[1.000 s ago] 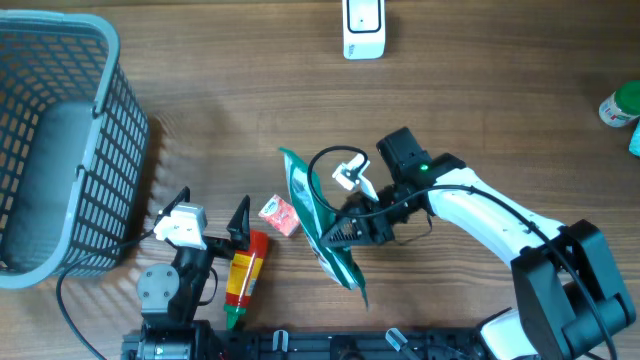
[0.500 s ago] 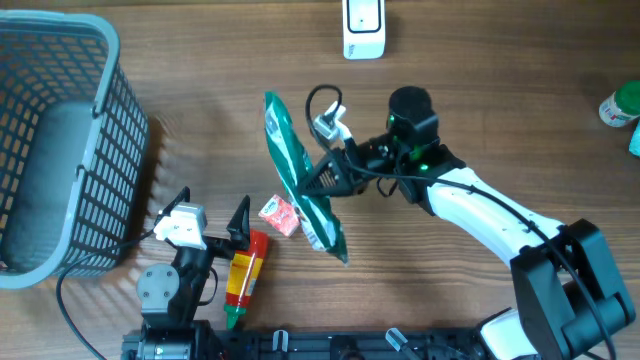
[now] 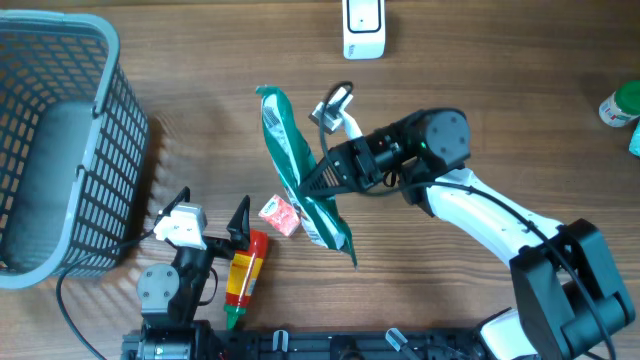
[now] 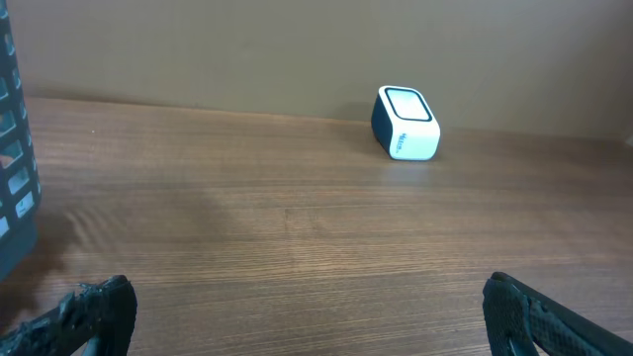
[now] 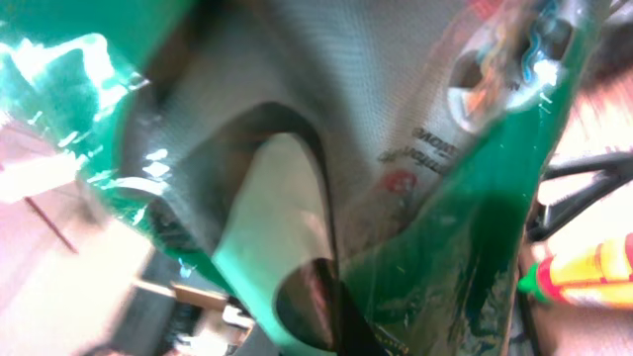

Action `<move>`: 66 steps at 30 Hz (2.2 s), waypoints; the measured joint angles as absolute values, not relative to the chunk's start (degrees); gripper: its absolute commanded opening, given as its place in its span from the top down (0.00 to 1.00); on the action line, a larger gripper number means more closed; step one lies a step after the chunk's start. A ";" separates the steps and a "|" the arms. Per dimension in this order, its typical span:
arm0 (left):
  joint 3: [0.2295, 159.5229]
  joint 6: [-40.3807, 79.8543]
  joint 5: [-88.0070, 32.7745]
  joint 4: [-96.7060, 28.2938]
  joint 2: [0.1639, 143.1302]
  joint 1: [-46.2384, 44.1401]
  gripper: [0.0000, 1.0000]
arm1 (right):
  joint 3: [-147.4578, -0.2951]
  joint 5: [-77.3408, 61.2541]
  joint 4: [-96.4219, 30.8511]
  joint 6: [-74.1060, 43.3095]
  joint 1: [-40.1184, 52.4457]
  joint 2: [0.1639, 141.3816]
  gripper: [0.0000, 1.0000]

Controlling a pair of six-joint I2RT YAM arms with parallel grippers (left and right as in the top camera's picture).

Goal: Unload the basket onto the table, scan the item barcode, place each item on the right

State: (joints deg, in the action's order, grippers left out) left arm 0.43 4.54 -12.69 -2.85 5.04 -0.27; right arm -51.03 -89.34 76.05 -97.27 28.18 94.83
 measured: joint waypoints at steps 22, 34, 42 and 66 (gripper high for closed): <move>0.45 4.54 -12.69 -2.85 5.04 -0.27 0.00 | -25.85 -86.50 90.52 -77.87 29.91 94.21 0.96; 0.43 4.54 -12.69 -2.85 5.04 -0.27 0.00 | -25.85 -78.35 90.56 -43.57 30.57 94.21 0.96; 0.45 4.54 -12.69 -2.85 5.04 -0.27 0.00 | -25.85 -72.31 90.56 -36.14 31.09 94.21 0.96; 0.43 4.54 -12.69 -2.85 5.04 -0.27 0.00 | -25.63 -72.42 59.86 -69.14 22.44 94.17 0.95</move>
State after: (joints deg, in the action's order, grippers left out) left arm 0.43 4.54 -12.69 -2.85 5.04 -0.27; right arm -25.63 -72.42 59.86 -69.14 22.44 94.17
